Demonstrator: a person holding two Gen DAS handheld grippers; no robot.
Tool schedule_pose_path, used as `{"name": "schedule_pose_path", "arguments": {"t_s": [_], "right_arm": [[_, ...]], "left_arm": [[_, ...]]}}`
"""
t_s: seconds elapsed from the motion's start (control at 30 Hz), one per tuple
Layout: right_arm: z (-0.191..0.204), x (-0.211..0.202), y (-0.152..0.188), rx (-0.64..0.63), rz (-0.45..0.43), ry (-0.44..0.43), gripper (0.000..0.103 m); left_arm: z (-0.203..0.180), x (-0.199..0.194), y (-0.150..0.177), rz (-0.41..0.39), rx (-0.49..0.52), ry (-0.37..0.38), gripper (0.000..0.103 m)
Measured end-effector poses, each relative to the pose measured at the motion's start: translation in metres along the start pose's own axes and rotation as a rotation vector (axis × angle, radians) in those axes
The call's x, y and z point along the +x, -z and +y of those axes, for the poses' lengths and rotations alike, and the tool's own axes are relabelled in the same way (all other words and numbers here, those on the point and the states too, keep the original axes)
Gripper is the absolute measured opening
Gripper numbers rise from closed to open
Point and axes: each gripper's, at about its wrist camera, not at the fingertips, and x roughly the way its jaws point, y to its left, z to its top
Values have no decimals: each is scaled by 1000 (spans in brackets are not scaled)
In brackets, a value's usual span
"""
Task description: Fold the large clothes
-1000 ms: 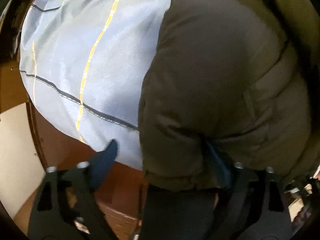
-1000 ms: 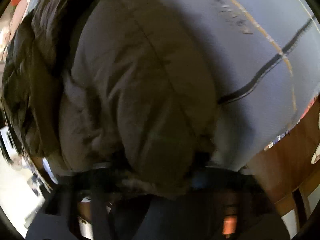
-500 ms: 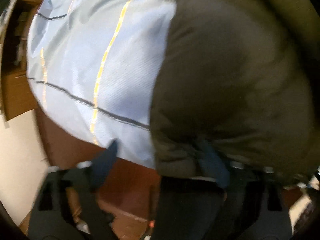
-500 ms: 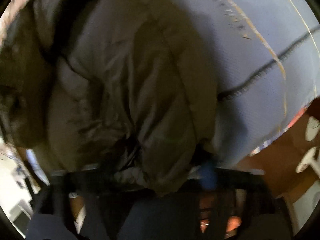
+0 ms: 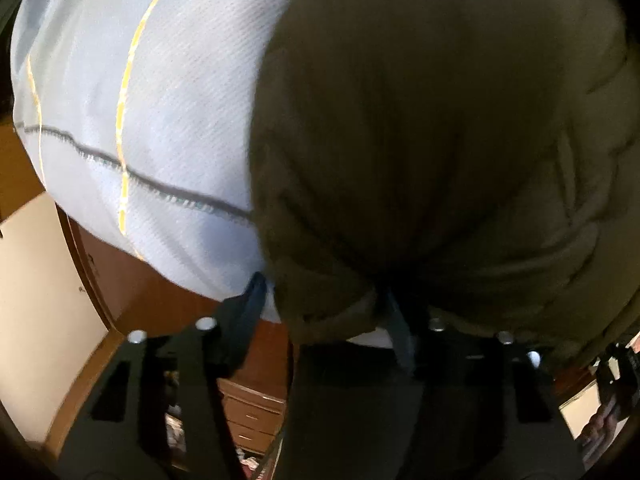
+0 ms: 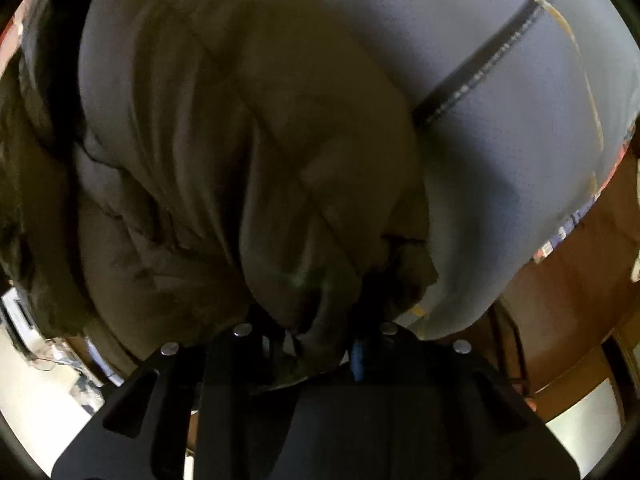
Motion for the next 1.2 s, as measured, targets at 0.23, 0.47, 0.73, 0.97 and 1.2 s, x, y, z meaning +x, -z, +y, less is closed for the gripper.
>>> {"name": "schedule_pose_path", "arguments": {"t_s": [0.23, 0.47, 0.73, 0.97, 1.2], "right_arm": [[-5, -7, -2, -9, -10, -44, 14], [18, -98, -13, 15, -66, -418, 8], [125, -227, -80, -178, -258, -649, 8], [198, -250, -159, -133, -357, -714, 8], [264, -226, -254, -49, -381, -568, 7]], "left_arm": [[-10, -12, 14, -31, 15, 8, 34], [12, -135, 23, -204, 3, 302, 14], [35, -275, 14, -476, 3, 559, 14], [-3, -346, -68, -611, 5, 531, 14], [-32, -342, -169, -518, -125, 567, 15]]}}
